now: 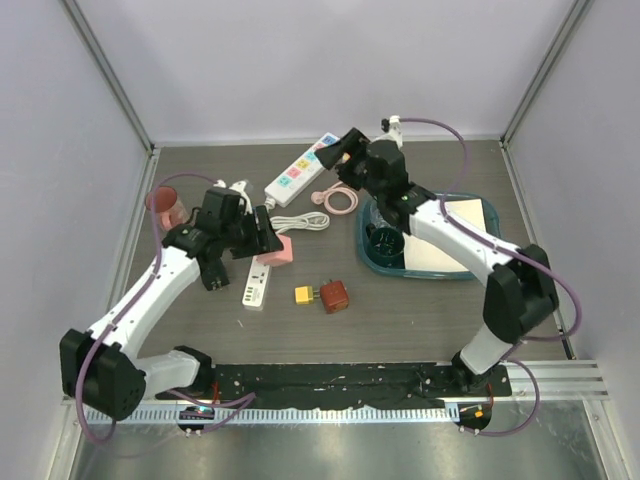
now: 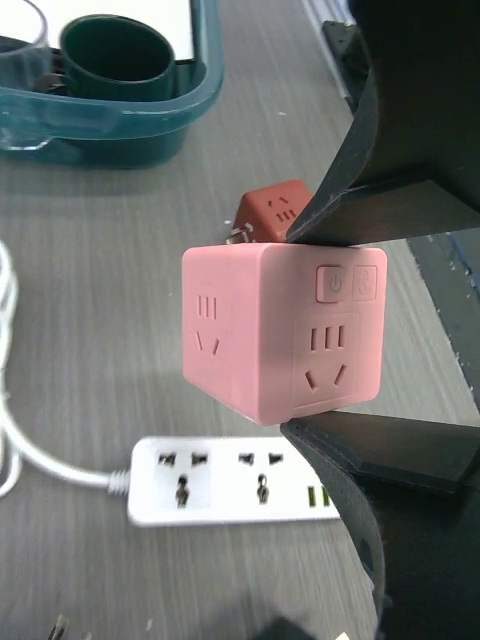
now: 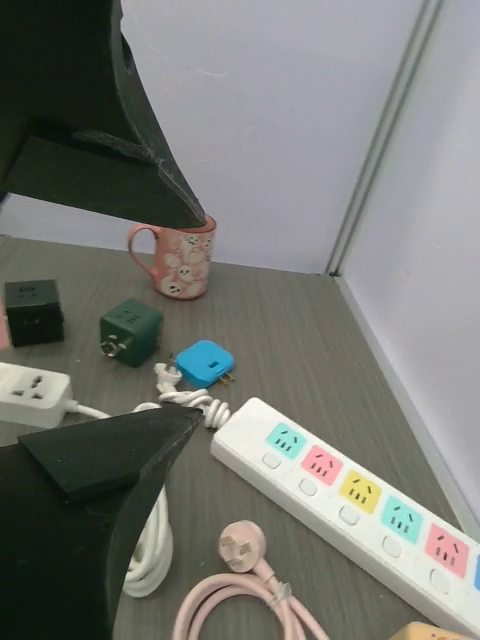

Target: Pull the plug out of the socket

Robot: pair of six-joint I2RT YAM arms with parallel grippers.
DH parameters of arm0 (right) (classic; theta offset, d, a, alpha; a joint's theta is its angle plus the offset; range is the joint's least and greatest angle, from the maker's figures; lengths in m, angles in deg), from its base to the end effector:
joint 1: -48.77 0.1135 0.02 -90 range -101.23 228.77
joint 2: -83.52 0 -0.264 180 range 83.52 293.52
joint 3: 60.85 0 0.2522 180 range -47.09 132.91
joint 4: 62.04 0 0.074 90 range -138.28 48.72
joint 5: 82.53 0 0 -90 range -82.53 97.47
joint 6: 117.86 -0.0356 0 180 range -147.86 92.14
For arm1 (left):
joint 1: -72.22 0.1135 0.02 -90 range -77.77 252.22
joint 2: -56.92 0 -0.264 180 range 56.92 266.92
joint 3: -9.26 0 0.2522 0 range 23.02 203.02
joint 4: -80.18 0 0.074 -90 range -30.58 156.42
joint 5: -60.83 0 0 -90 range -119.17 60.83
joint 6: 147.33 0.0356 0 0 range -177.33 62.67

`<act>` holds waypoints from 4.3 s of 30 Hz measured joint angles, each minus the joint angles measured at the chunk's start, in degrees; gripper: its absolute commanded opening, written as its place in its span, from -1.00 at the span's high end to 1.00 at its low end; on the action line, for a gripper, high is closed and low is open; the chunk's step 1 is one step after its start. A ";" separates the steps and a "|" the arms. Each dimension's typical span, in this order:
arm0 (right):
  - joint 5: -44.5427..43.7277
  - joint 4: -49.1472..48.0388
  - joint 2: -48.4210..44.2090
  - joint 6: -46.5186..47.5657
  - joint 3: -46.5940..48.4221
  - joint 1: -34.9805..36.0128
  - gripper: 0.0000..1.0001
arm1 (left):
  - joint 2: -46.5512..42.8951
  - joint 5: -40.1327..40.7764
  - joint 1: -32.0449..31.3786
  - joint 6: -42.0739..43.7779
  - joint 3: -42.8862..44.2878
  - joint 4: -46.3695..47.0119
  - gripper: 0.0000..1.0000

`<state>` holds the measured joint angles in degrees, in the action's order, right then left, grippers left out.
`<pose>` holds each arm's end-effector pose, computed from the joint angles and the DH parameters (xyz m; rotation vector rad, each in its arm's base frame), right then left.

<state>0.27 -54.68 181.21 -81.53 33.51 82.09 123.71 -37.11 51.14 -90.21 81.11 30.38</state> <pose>0.3488 0.2240 0.3402 0.4245 1.8156 0.9774 0.2266 -0.0926 0.3015 -0.1797 2.4228 -0.6095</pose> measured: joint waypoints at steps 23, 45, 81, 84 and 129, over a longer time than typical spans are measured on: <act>-8.57 7.80 -26.01 17.57 -17.70 -0.24 -0.59 | 26.12 -5.53 -6.62 -4.17 2.43 9.05 -0.43; -11.87 12.46 -10.60 22.12 -9.38 -7.06 -0.53 | 16.44 14.05 -6.67 5.29 19.43 -6.75 -0.99; -17.38 22.32 29.05 23.52 25.53 -12.46 -0.13 | 5.97 9.42 -6.67 9.38 11.30 -5.84 -1.00; -17.29 22.36 30.21 23.17 25.68 -12.48 -0.13 | 5.97 9.42 -6.67 9.38 11.30 -5.84 -0.99; -0.42 15.43 33.31 20.61 28.02 -15.10 0.98 | 22.86 0.79 -0.79 4.09 26.25 -4.52 -0.99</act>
<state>-0.15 -39.25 214.52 -60.92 61.53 66.99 146.57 -36.33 50.36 -86.12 107.36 25.86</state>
